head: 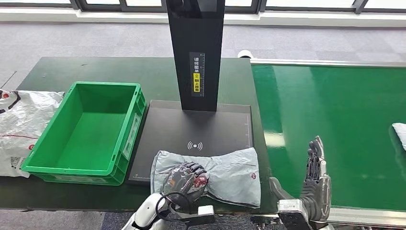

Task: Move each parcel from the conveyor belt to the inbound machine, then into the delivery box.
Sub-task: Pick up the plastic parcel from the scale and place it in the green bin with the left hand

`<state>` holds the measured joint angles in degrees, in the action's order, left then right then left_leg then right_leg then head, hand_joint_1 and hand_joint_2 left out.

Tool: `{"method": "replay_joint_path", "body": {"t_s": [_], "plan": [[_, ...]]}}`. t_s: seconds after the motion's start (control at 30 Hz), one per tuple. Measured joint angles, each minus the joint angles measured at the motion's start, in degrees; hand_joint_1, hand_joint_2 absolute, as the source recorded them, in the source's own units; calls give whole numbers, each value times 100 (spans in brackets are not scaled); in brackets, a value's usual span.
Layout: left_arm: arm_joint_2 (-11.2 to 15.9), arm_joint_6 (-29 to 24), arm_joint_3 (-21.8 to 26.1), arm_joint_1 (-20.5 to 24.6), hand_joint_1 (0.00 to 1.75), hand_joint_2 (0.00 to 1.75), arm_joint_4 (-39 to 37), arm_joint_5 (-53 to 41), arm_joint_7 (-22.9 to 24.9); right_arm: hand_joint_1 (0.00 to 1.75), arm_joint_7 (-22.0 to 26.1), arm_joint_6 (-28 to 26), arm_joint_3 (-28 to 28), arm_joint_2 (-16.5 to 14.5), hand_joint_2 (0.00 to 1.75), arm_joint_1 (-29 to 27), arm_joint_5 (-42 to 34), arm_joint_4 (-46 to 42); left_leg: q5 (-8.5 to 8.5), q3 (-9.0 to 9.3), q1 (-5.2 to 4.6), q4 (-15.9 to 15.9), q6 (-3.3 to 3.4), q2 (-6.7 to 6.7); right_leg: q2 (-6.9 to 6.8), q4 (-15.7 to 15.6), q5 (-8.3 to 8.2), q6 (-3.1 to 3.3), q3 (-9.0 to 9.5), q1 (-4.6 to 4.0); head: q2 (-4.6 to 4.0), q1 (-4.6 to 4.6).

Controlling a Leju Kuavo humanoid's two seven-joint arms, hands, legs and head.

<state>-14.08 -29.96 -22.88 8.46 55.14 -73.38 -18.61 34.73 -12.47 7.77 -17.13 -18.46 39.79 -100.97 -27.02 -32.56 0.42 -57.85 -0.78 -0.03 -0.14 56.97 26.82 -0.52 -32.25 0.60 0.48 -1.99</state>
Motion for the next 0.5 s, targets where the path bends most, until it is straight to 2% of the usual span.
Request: {"method": "replay_joint_path", "body": {"t_s": [0.17,0.5], "plan": [[-25,-302,4,-198,175,175,469,454,-255,0,162,178,185,-52,175,-78,-70,-47,0,-1,0,0,0,0,0,0,0,0,0,0,0,-1],[-28,-298,23,-531,175,175,1322,1272,-742,0,191,333,362,-90,175,-82,-75,-56,0,-3,0,0,0,0,0,0,1,0,-1,0,0,-1]]}}
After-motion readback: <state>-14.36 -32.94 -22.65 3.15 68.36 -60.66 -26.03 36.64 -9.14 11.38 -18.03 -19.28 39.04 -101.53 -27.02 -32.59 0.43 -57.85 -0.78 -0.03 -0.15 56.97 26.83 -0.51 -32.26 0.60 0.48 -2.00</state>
